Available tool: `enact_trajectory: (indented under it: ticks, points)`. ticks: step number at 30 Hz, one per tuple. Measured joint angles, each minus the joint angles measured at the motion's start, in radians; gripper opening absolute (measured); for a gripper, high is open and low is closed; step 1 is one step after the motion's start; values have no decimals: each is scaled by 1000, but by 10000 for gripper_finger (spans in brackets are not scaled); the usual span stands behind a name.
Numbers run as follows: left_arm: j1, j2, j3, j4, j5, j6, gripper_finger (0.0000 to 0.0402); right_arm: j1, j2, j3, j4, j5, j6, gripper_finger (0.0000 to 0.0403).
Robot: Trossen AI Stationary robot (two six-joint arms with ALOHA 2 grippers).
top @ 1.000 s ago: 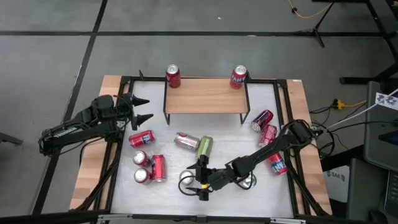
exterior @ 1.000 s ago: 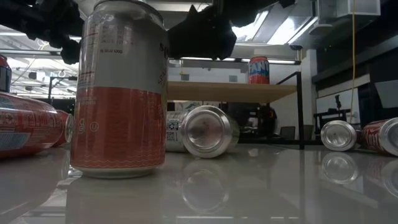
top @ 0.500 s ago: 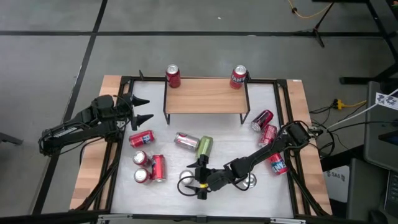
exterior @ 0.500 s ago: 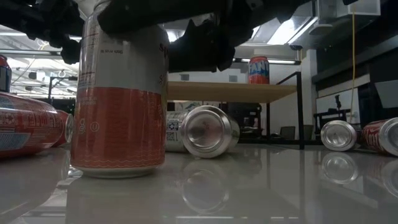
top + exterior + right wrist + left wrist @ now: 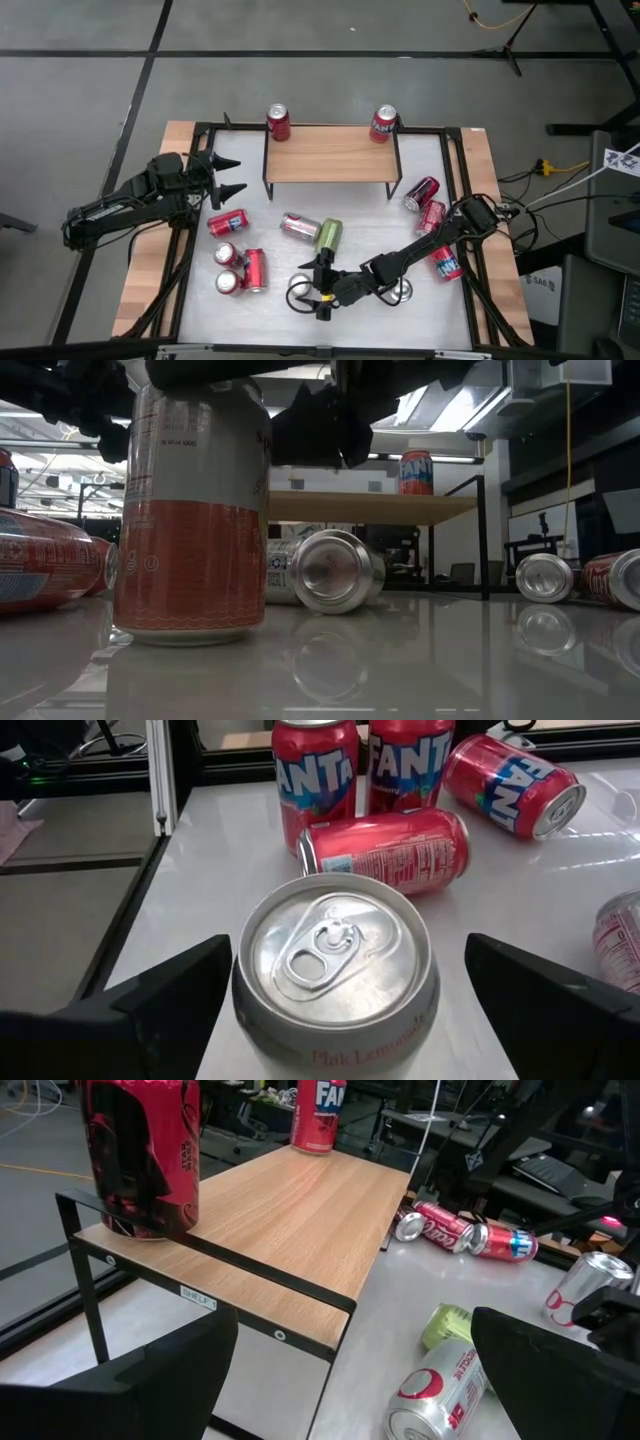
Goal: Place canned beverage on shelf
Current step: Put the orange white soda can on the shelf
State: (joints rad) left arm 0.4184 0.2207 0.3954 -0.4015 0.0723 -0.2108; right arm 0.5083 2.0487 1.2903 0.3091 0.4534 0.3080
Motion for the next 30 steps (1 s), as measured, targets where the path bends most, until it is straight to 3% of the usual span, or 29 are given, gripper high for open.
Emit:
enact_trajectory:
  ticks: [24, 30]
  points:
    - [0, 0, 0, -1, -3, -50, 396, 0, 35, 0, 33, 9, 0, 390]
    - [0, 0, 0, -1, -3, -50, 396, 0, 35, 0, 36, 9, 0, 350]
